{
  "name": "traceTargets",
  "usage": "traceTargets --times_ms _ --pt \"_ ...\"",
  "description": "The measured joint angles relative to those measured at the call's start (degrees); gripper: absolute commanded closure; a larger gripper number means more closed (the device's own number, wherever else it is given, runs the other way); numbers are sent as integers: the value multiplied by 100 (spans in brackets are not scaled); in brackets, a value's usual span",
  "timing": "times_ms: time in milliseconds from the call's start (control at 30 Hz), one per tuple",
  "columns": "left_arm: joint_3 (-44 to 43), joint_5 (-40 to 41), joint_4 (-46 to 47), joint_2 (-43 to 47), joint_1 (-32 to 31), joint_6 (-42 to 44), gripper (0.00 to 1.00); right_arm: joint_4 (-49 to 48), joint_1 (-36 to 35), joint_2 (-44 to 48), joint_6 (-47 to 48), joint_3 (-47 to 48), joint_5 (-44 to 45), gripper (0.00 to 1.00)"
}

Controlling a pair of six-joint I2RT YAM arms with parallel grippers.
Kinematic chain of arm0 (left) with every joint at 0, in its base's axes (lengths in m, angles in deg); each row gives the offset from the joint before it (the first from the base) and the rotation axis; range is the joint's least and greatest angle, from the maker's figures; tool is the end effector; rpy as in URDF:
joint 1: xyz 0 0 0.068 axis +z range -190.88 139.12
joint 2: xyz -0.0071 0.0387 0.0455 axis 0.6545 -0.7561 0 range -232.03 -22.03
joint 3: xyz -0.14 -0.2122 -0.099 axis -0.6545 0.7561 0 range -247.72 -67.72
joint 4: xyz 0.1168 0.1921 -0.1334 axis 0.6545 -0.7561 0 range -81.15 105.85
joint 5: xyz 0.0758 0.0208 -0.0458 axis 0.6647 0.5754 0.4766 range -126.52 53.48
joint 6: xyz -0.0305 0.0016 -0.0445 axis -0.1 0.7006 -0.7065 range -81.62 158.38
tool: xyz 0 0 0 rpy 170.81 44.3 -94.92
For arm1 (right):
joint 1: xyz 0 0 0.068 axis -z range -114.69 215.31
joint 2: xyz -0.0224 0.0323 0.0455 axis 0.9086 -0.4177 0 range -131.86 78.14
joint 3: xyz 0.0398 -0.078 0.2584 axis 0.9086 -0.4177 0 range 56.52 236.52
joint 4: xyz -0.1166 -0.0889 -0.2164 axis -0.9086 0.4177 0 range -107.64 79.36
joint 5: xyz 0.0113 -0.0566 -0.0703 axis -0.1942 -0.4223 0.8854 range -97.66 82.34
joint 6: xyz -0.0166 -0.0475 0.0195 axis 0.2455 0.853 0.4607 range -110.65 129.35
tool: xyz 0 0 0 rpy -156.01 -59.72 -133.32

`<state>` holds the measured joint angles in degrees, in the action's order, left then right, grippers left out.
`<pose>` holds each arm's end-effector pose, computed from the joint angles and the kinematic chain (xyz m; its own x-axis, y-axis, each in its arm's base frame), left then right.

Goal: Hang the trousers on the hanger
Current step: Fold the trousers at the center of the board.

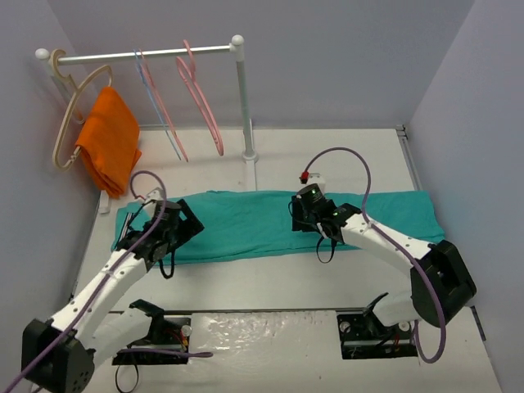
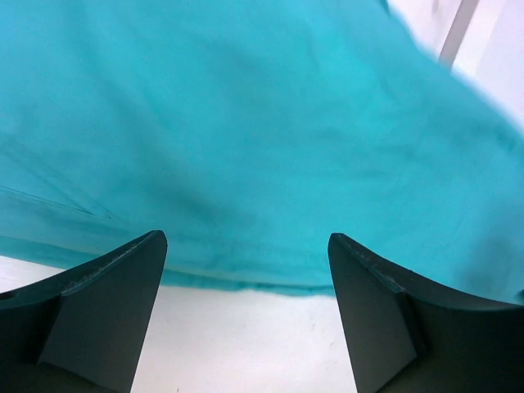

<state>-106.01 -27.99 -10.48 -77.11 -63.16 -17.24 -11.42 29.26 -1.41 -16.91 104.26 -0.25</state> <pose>0.1875 -0.0711 0.2419 -0.5839 -0.6428 -0.4959 -0.3669 0.7538 -0.5451 0.2436 0.1717 0.2277 -0.6686 0.0561 -0.7415 -0.2293 0.9330 0.2773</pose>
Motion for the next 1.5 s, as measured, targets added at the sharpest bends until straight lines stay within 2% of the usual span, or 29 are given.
traceTargets --times_ms 67,167,367,500,633,900,967,1100,1167,1300,1333,1500 --pt "43 -66 -64 297 582 59 26 -227 -314 -9 -73 -19 -83 60" --pt "126 -218 -72 294 1290 250 27 -807 -681 -214 -207 -145 -144 62" --pt "292 -437 142 -616 2314 540 28 -1747 -1092 -1142 -433 -596 -192 65" --pt "672 -496 275 -918 2702 539 29 -2321 -1134 -1239 -648 -760 -133 65" --pt "878 -571 365 -718 2948 439 29 -2643 -1162 -1171 -952 -979 -76 66" --pt "860 -759 -20 174 3326 423 32 -2139 -1167 -773 -1105 -1092 -71 71" --pt "753 -1107 137 304 3328 467 40 -1909 -1166 -541 -1106 -1119 -100 76" --pt "697 -2184 1436 212 3296 363 65 -1701 -1166 68 -1093 -1126 -185 81" --pt "768 -2645 2314 -54 3207 226 78 -1691 -1167 365 -1073 -1122 -212 81" --pt "833 -3209 3697 -946 2795 84 97 -1686 -1166 717 -1014 -1119 -246 82" --pt "838 -3331 4012 -1206 2699 57 100 -1684 -1167 743 -991 -1119 -253 82" --pt "846 -3576 5373 -2538 2603 -16 100 -1645 -1168 756 -943 -1144 -269 84"
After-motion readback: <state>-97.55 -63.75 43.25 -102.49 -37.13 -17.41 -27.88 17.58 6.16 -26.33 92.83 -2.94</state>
